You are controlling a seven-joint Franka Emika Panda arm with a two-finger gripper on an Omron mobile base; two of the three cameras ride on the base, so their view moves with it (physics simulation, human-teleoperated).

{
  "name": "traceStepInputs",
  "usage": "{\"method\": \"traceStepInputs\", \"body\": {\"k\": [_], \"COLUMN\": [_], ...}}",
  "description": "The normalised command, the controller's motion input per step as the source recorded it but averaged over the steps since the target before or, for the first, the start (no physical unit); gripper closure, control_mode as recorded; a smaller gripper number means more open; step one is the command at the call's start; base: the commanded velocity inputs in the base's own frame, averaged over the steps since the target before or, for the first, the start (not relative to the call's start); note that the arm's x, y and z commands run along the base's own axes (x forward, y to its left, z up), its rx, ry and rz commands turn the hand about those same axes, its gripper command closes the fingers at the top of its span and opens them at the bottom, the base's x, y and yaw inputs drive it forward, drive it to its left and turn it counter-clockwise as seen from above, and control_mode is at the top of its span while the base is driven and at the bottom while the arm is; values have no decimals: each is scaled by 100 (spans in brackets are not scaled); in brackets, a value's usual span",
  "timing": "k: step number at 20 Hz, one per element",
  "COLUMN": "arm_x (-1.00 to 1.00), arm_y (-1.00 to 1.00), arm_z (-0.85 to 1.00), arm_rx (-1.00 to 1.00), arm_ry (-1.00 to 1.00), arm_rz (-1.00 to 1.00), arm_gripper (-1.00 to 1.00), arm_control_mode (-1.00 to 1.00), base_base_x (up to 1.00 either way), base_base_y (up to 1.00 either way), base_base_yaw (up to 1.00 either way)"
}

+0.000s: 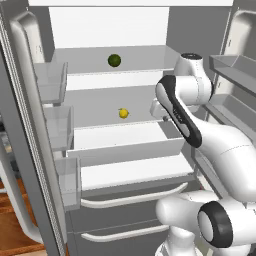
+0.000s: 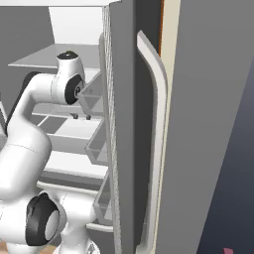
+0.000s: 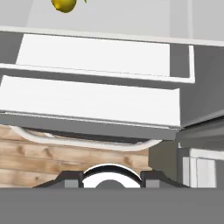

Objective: Grab the lime and lemon from the fridge, place them in the blender, close the lid, and turn on the blender to create a marinade.

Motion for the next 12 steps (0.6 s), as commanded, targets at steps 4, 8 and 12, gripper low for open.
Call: {"method": "traceStepInputs", "body": {"k": [4, 8, 12], "arm_x": [-4, -2, 0], "arm_y": [1, 37, 29], "arm_z": [0, 1, 28], "arm_rx": [0, 0, 2], "arm_ry": [-1, -35, -48], "arm_rz": [0, -3, -6], "arm_gripper": [-100, -100, -100], "arm_control_mode": [-100, -100, -100], "base_base_x": [0, 0, 0], "base_base_y": [0, 0, 0], "base_base_yaw": [0, 0, 0]}}
